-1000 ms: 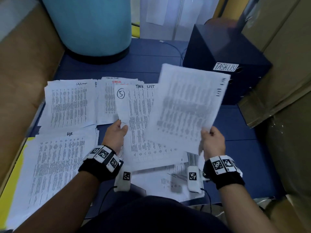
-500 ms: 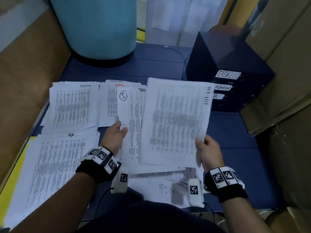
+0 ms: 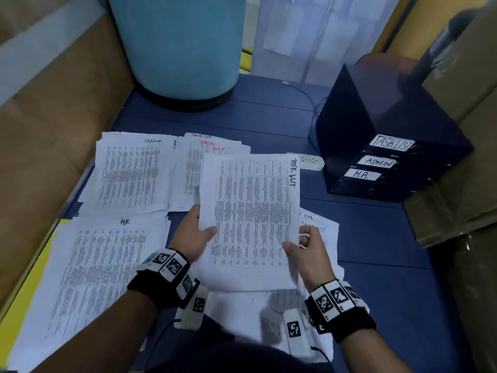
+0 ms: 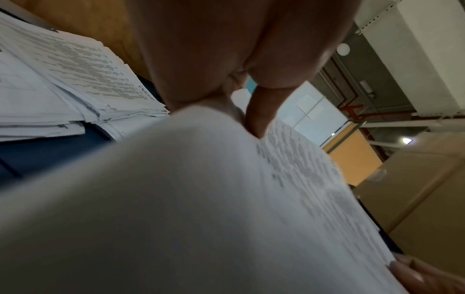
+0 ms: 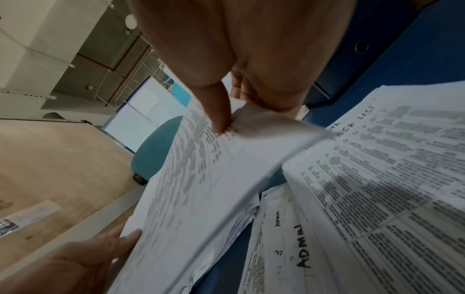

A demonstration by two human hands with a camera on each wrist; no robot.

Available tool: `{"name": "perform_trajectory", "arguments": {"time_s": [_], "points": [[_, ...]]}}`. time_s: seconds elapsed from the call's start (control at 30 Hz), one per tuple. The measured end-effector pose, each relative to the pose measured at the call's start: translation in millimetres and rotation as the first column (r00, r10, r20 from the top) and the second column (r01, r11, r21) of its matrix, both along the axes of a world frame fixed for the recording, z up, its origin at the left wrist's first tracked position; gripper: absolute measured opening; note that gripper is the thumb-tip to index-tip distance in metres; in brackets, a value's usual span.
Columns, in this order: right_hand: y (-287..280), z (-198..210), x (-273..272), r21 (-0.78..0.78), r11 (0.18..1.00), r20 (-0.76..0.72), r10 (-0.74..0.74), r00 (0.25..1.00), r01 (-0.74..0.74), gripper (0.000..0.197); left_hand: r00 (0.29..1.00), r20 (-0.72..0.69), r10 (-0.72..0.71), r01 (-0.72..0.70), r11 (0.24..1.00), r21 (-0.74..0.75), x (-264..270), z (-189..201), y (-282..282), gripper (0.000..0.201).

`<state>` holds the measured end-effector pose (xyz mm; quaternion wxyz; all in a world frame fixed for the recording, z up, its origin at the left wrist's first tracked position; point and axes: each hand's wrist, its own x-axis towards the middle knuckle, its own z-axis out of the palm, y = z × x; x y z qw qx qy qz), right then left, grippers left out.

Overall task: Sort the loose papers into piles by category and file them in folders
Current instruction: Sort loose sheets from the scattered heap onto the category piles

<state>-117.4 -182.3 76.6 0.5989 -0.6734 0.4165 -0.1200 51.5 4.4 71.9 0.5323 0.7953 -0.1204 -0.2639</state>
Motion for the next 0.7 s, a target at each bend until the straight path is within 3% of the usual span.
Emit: {"name": "perform_trajectory", "arguments": {"time_s": [0.1,0.2,0.3,0.47,0.7], "points": [[0,-2,16,0.114,0.985,-0.083,0.140,0.987,-0.130,0.020,0.994,0.064,0.084,-0.086,0.996,0.027,19,2,0,0.045],[-1,-3,41,0.164,0.947,-0.107,0.295,0.949,-0.276,0.017,0.988,0.007,0.154,-0.154,0.988,-0.010,45,8,-4,0.056],[-9,-6,78,0.133,0.963,-0.093,0.247,0.964,-0.234,0.020,0.964,-0.097,0.249,-0.258,0.961,-0.103,73,5,-7,0.055],[-26,-23,152,0.113,0.981,-0.136,0.175,0.975,-0.160,0.012,0.870,-0.135,0.474,-0.485,0.872,-0.063,102,-22,-5,0.056],[-29,-73,223,0.168,0.982,-0.273,0.133,0.953,-0.089,0.013,0.888,-0.064,0.456,-0.454,0.890,0.036,114,-60,0,0.045]]}}
